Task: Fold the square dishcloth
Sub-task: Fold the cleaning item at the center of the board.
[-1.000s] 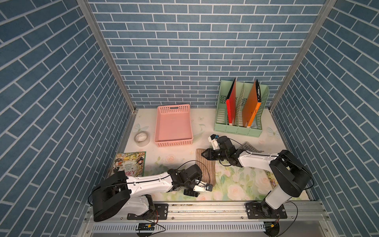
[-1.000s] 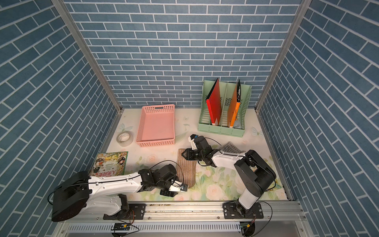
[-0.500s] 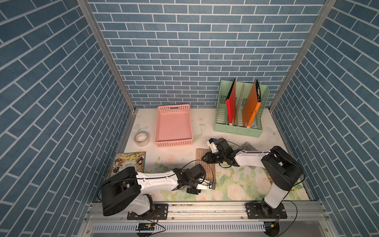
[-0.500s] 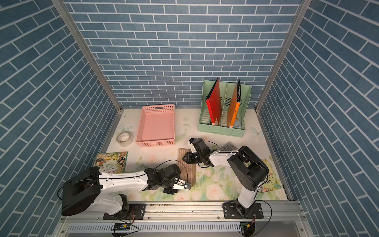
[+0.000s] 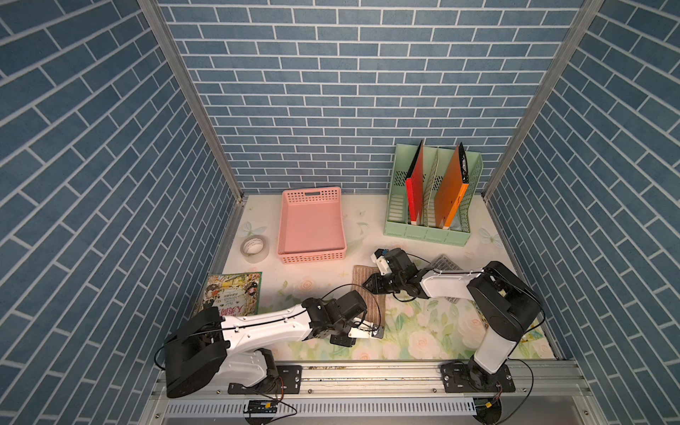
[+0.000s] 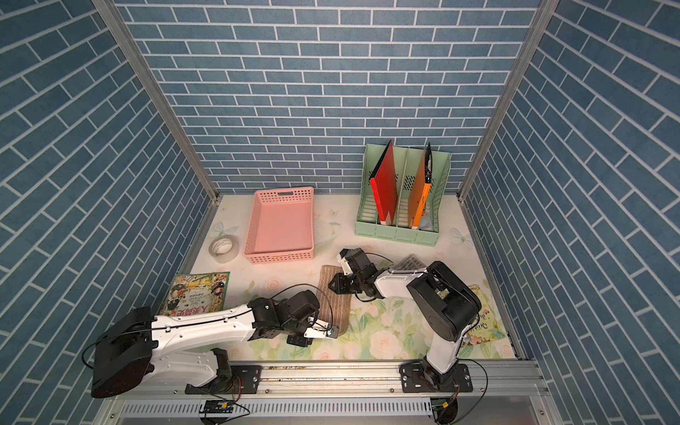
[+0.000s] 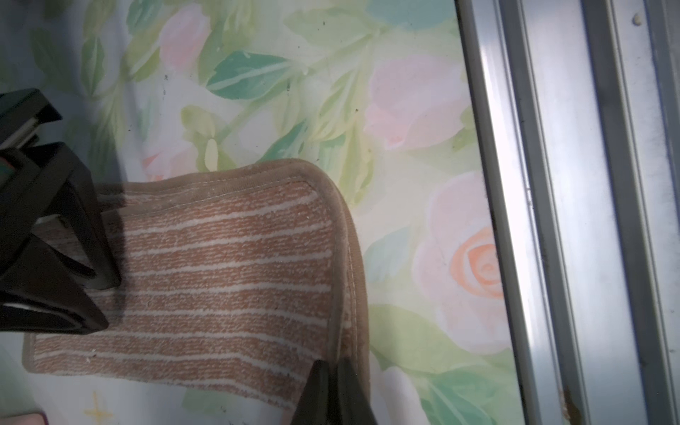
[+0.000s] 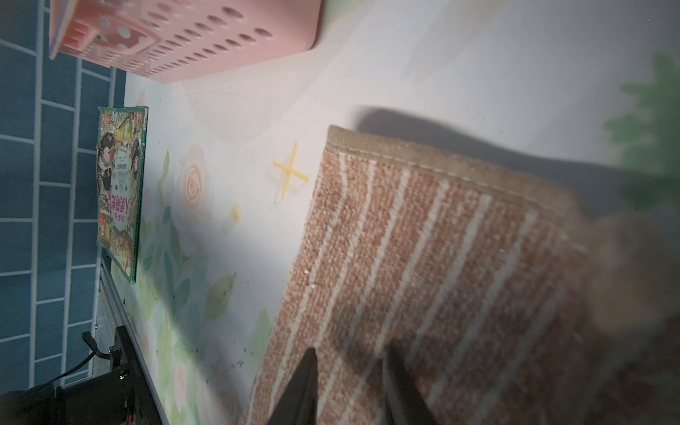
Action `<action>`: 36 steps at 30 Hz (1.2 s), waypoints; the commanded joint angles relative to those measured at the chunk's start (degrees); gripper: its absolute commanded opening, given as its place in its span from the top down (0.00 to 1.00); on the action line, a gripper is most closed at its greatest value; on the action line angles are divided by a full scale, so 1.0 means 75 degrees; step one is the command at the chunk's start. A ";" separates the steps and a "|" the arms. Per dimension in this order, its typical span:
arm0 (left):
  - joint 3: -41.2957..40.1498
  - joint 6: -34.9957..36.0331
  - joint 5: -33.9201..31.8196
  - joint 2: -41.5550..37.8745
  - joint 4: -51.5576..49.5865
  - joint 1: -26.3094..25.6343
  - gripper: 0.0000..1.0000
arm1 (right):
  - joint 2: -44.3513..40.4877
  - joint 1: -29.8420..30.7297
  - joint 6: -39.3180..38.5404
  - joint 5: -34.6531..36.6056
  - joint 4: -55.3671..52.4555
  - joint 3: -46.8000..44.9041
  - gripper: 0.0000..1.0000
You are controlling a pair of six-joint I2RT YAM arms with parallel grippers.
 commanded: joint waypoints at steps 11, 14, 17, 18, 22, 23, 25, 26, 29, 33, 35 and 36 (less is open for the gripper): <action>-0.0376 0.0017 0.0132 0.0574 -0.0121 0.0002 0.43 | -0.0967 0.0526 -0.0235 0.0139 0.0022 -0.0425 0.66; -0.0451 0.0064 -0.0028 0.0663 0.0231 0.0004 0.45 | -0.0742 0.0539 -0.0212 0.0152 0.0128 -0.0410 0.66; -0.0436 0.0108 -0.0173 0.0896 0.0428 0.0001 0.46 | -0.0369 0.0543 -0.0212 0.0131 0.0204 -0.0315 0.67; -0.0431 0.0122 -0.0226 0.0986 0.0449 0.0009 0.47 | -0.0264 0.0538 -0.0228 0.0135 0.0202 -0.0290 0.67; -0.0445 0.0168 -0.0296 0.1284 0.0528 0.0007 0.52 | 0.0120 0.0534 -0.0270 0.0153 0.0217 -0.0288 0.68; -0.0451 0.0187 -0.0286 0.1347 0.0551 0.0009 0.55 | 0.0175 0.0524 -0.0270 0.0147 0.0238 -0.0307 0.68; -0.0446 0.0207 -0.0270 0.1438 0.0548 0.0009 0.63 | 0.0246 0.0515 -0.0270 0.0142 0.0261 -0.0336 0.68; -0.0422 0.0208 -0.0270 0.1476 0.0529 0.0009 0.68 | 0.0261 0.0510 -0.0270 0.0147 0.0267 -0.0347 0.68; -0.0314 0.0207 -0.0236 0.1569 0.0408 0.0005 0.81 | 0.0283 0.0455 -0.0302 0.0135 0.0250 -0.0383 0.68; -0.0146 0.0252 -0.0135 0.1381 0.0049 0.0009 0.92 | 0.0343 0.0395 -0.0396 0.0238 0.0197 -0.0459 0.68; 0.0010 0.0206 -0.0072 0.1106 -0.0300 0.0007 0.93 | 0.0342 0.0398 -0.0453 0.0338 0.0148 -0.0545 0.68; 0.0107 0.0177 -0.0049 0.0907 -0.0519 0.0010 0.94 | 0.0321 0.0398 -0.0457 0.0357 0.0150 -0.0580 0.68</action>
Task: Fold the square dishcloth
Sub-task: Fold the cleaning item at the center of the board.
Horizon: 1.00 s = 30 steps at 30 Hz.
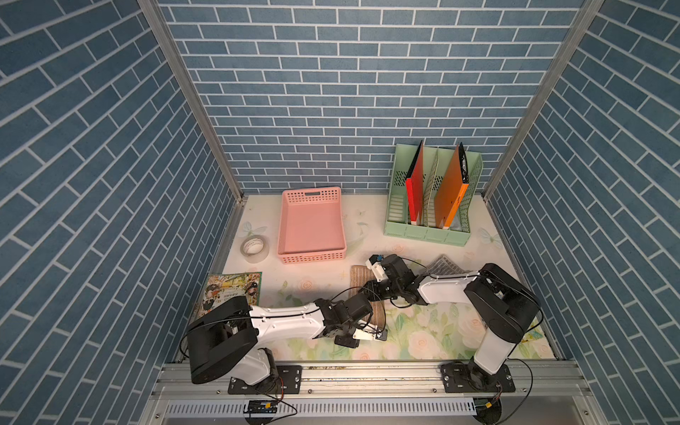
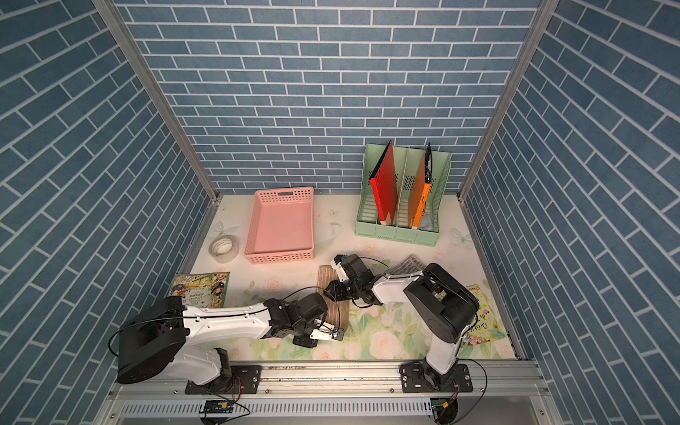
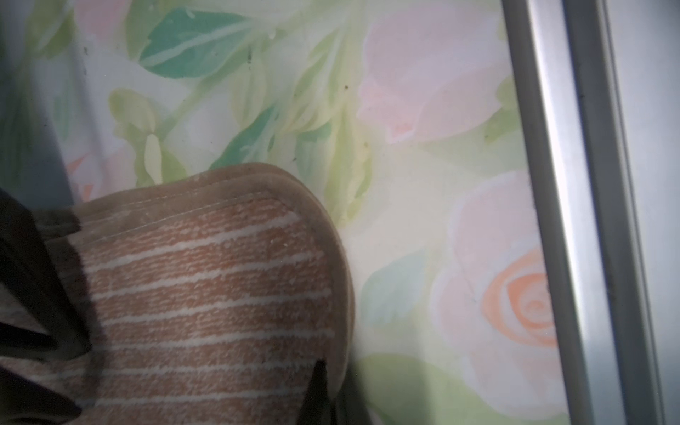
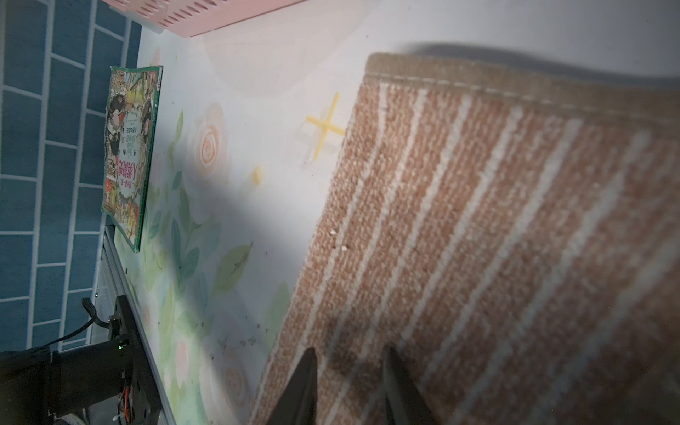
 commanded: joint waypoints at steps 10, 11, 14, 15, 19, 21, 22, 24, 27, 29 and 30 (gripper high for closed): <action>0.0803 -0.0208 0.1296 -0.1528 -0.2801 0.0200 0.95 | -0.2169 0.0007 -0.0622 0.0069 -0.0567 -0.0770 0.65; 0.0818 -0.0221 0.1339 -0.1469 -0.2878 0.0201 0.95 | -0.2236 -0.0003 -0.0623 0.0129 -0.0650 -0.0781 0.65; 0.0914 -0.0248 0.1336 -0.1294 -0.3096 0.0201 0.95 | -0.2159 -0.0022 -0.0600 0.0296 -0.0753 -0.0861 0.65; 0.0962 -0.0254 0.1368 -0.1261 -0.3143 0.0200 0.95 | -0.2098 -0.0032 -0.0589 0.0324 -0.0727 -0.0915 0.65; 0.1351 -0.0294 0.1772 -0.1222 -0.3482 0.0200 0.95 | -0.1787 -0.0059 -0.0521 0.0246 -0.0437 -0.1042 0.65; 0.1527 -0.0312 0.1873 -0.1203 -0.3584 0.0203 0.95 | -0.1562 -0.0061 -0.0517 0.0171 -0.0331 -0.1076 0.65; 0.1600 -0.0282 0.1899 -0.1197 -0.3607 0.0200 0.95 | -0.1446 -0.0062 -0.0511 0.0190 -0.0310 -0.1077 0.65; 0.1719 -0.0219 0.1837 -0.1105 -0.3620 0.0206 0.95 | -0.1197 -0.0065 -0.0503 0.0277 -0.0308 -0.1080 0.66; 0.1845 -0.0062 0.1684 -0.0883 -0.3591 0.0207 0.95 | -0.0840 -0.0074 -0.0474 0.0245 -0.0312 -0.1069 0.67; 0.1912 0.0045 0.1533 -0.0644 -0.3553 0.0211 0.95 | -0.0939 -0.0102 -0.0478 -0.0028 -0.0184 -0.1146 0.67; 0.1965 0.0093 0.1497 -0.0503 -0.3550 0.0230 0.95 | -0.1125 -0.0147 -0.0465 -0.0191 -0.0089 -0.1222 0.67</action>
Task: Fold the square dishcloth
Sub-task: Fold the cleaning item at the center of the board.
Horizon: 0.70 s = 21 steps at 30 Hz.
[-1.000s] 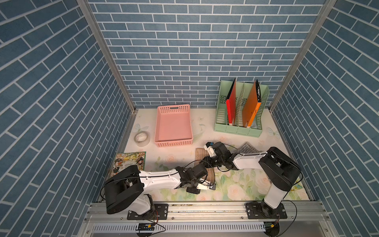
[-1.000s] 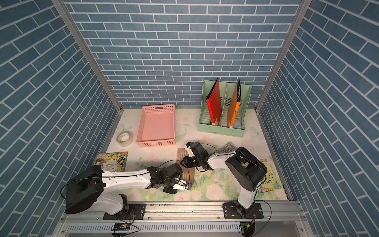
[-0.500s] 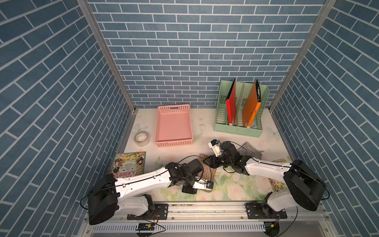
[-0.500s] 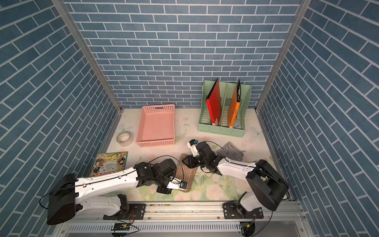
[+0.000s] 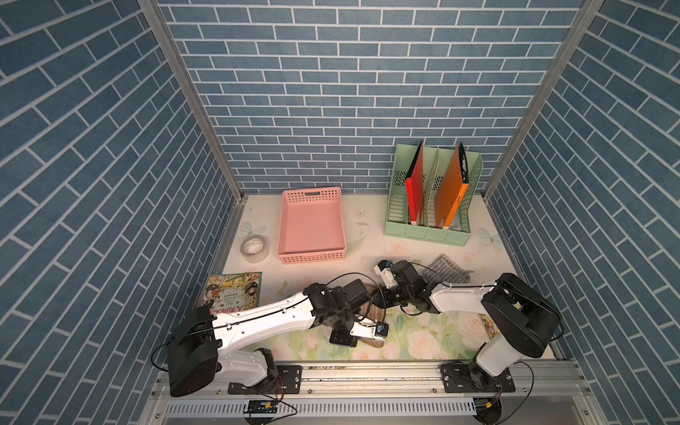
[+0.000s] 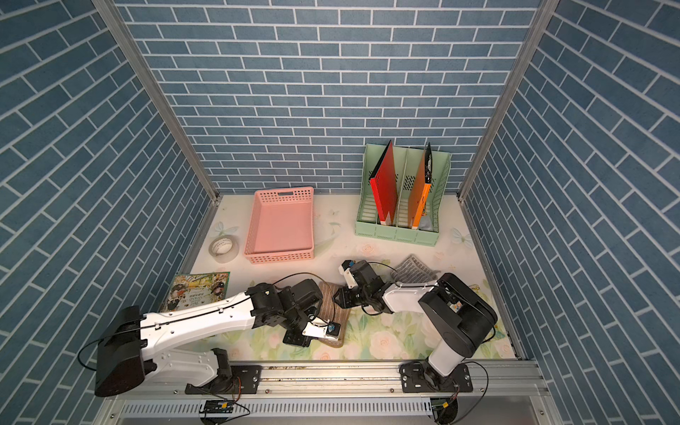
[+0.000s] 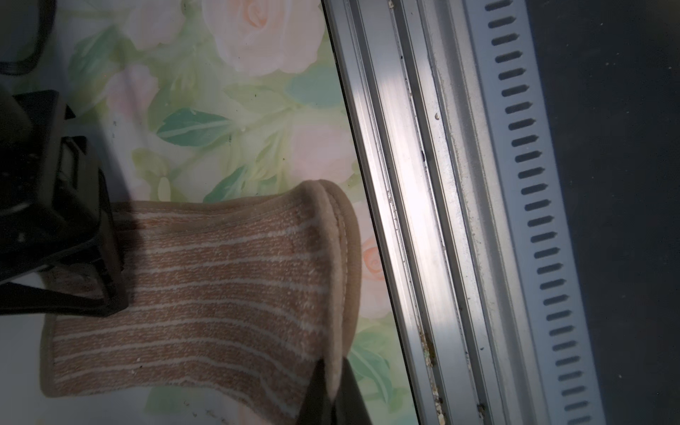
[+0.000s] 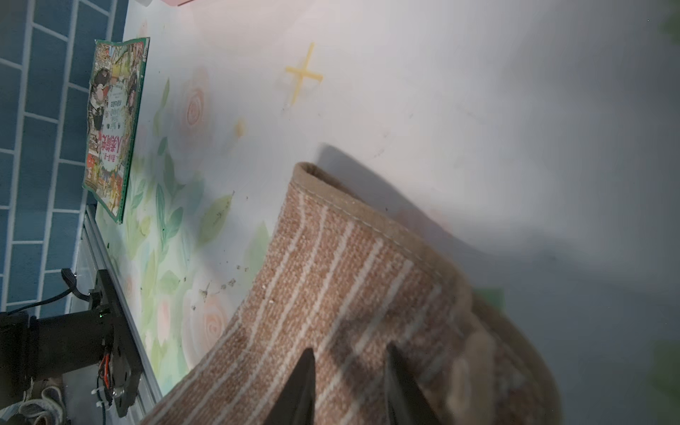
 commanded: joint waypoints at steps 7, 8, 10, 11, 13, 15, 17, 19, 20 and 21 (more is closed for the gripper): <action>0.0854 0.0523 -0.0004 0.0902 -0.0409 0.0324 0.95 | -0.1345 -0.0822 -0.0295 -0.0214 -0.0380 -0.0463 0.64; 0.0927 0.0573 0.0002 0.0959 -0.0428 0.0360 0.95 | -0.1160 -0.0865 -0.0311 -0.0209 -0.0413 -0.0479 0.64; 0.1073 0.0673 -0.0015 0.1118 -0.0496 0.0435 0.95 | -0.0741 -0.0874 -0.0295 -0.0322 -0.0279 -0.0549 0.66; 0.1129 0.0715 -0.0015 0.1193 -0.0518 0.0494 0.95 | -0.0649 -0.0874 -0.0261 -0.0350 -0.0221 -0.0568 0.66; 0.1272 0.0809 0.0032 0.1380 -0.0574 0.0623 0.95 | -0.0714 -0.0884 -0.0221 -0.0323 -0.0196 -0.0570 0.66; 0.1461 0.0919 0.0136 0.1543 -0.0644 0.0805 0.95 | -0.0852 -0.0897 -0.0223 -0.0336 -0.0298 -0.0516 0.66; 0.1639 0.1021 0.0190 0.1686 -0.0661 0.1006 0.95 | -0.0841 -0.0897 -0.0256 -0.0344 -0.0420 -0.0452 0.66; 0.1813 0.1143 0.0219 0.1844 -0.0658 0.1203 0.95 | -0.0631 -0.0907 -0.0271 -0.0337 -0.0487 -0.0435 0.66; 0.1905 0.1188 0.0237 0.1911 -0.0638 0.1309 0.94 | -0.0499 -0.0906 -0.0277 -0.0362 -0.0447 -0.0454 0.66; 0.1996 0.1234 0.0271 0.2017 -0.0633 0.1404 0.94 | -0.0379 -0.0906 -0.0274 -0.0376 -0.0402 -0.0459 0.66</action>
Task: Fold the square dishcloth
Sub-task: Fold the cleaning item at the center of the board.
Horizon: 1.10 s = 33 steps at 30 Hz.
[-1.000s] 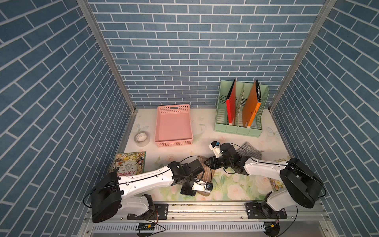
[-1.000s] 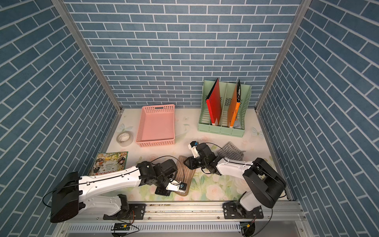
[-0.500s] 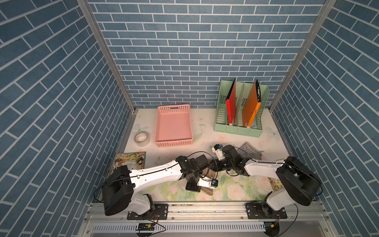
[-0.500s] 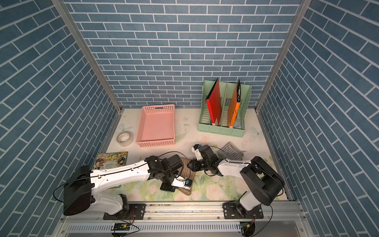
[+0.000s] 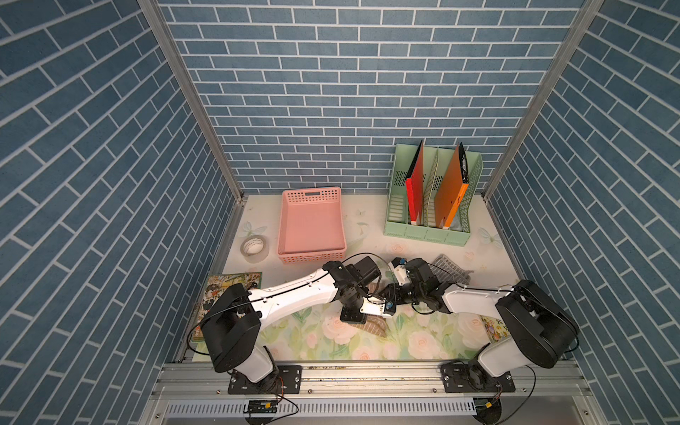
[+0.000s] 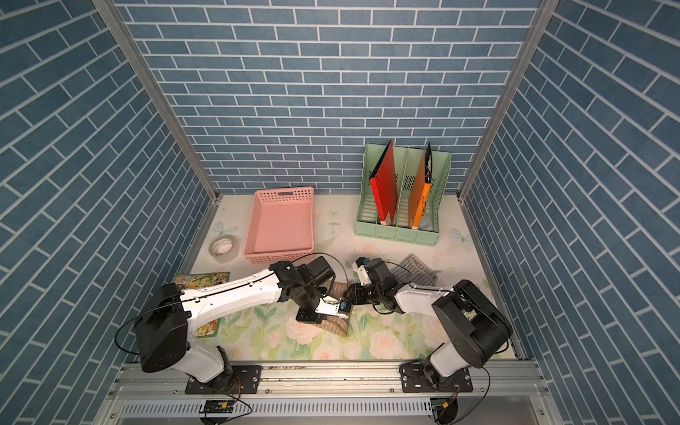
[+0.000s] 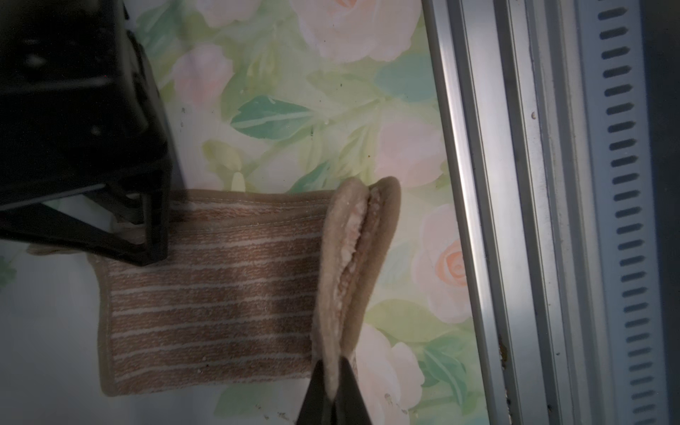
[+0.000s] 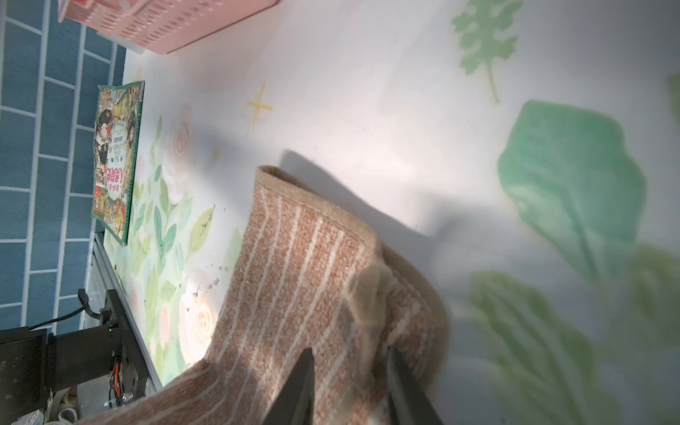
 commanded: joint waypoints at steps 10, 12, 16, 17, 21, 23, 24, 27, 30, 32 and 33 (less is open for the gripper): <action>0.1011 0.0659 0.0270 0.1277 -0.0042 0.0824 0.93 | 0.0313 -0.0144 -0.0230 -0.0413 -0.0092 0.0199 0.67; 0.1177 0.0713 0.0273 0.1474 -0.0098 0.0920 0.93 | -0.0178 -0.0366 -0.0238 -0.0454 -0.0259 0.0198 0.67; 0.1483 0.0850 0.0347 0.1687 -0.0192 0.1077 0.93 | -0.1205 -0.0779 -0.0308 -0.0389 -0.0703 0.0197 0.66; 0.1548 0.0876 0.0359 0.1740 -0.0216 0.1109 0.93 | -0.1343 -0.0844 -0.0346 -0.0343 -0.0867 0.0215 0.66; 0.1862 0.0951 0.0393 0.2053 -0.0331 0.1196 0.92 | -0.1752 -0.1112 -0.0403 -0.0217 -0.1192 0.0055 0.66; 0.1977 0.1001 0.0435 0.2209 -0.0346 0.1235 0.93 | -0.1878 -0.1161 -0.0382 -0.0184 -0.1200 -0.0060 0.66; 0.2040 0.1007 0.0431 0.2304 -0.0342 0.1252 0.93 | -0.1940 -0.1166 -0.0363 -0.0157 -0.1205 -0.0103 0.66; 0.2372 0.1039 0.0477 0.2675 -0.0431 0.1362 0.93 | -0.2200 -0.1164 -0.0236 -0.0165 -0.1122 -0.0331 0.67; 0.2787 0.1080 0.0587 0.3101 -0.0537 0.1544 0.93 | -0.2715 -0.1158 -0.0028 -0.0297 -0.0946 -0.0649 0.68; 0.3105 0.1098 0.0684 0.3419 -0.0643 0.1695 0.92 | -0.3029 -0.1152 0.0160 -0.0431 -0.0718 -0.0920 0.68; 0.3263 0.1093 0.0753 0.3583 -0.0720 0.1755 0.92 | -0.3152 -0.1126 0.0266 -0.0478 -0.0595 -0.1057 0.68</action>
